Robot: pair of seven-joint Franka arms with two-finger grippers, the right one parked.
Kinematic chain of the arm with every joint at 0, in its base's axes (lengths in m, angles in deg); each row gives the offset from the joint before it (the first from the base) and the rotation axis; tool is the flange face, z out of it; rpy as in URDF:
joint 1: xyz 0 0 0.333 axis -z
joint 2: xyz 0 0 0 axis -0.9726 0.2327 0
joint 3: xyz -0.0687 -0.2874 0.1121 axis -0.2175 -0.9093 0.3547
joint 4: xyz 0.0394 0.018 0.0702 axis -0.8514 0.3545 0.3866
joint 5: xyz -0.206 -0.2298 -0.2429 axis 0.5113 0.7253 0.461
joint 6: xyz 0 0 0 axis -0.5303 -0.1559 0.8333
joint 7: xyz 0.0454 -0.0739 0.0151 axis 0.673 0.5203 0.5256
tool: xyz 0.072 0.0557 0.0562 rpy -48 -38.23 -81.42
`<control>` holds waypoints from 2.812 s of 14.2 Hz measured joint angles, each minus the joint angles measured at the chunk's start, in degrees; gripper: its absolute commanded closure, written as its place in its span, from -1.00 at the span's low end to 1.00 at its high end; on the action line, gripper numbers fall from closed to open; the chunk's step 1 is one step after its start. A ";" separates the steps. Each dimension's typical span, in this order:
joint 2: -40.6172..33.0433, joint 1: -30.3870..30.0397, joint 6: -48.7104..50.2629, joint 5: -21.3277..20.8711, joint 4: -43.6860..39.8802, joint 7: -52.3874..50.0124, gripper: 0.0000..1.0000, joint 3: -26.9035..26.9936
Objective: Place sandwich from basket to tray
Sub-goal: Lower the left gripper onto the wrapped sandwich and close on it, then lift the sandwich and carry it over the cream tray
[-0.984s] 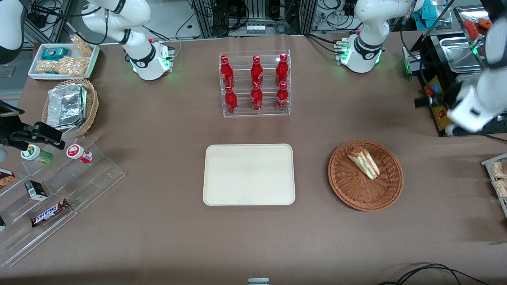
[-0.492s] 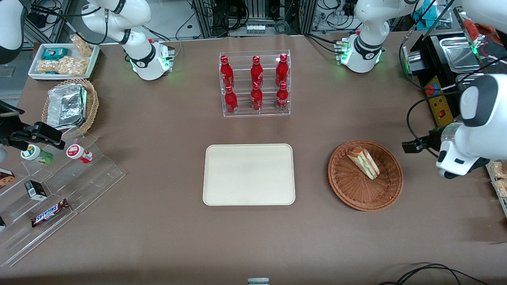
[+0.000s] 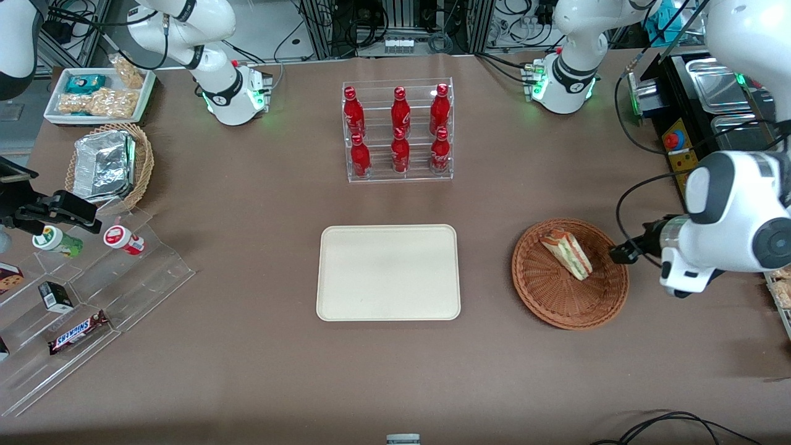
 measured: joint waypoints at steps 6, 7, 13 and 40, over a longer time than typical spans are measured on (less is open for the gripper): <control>5.50 5.13 -7.62 -0.33 1.80 -11.75 -1.00 -0.06; 5.68 5.25 -8.48 -0.49 2.85 -11.88 -1.00 -0.05; 5.74 5.23 -16.74 -1.86 9.69 -11.93 -0.79 0.25; 19.61 38.84 -13.68 -3.28 -16.24 -14.14 0.74 -5.09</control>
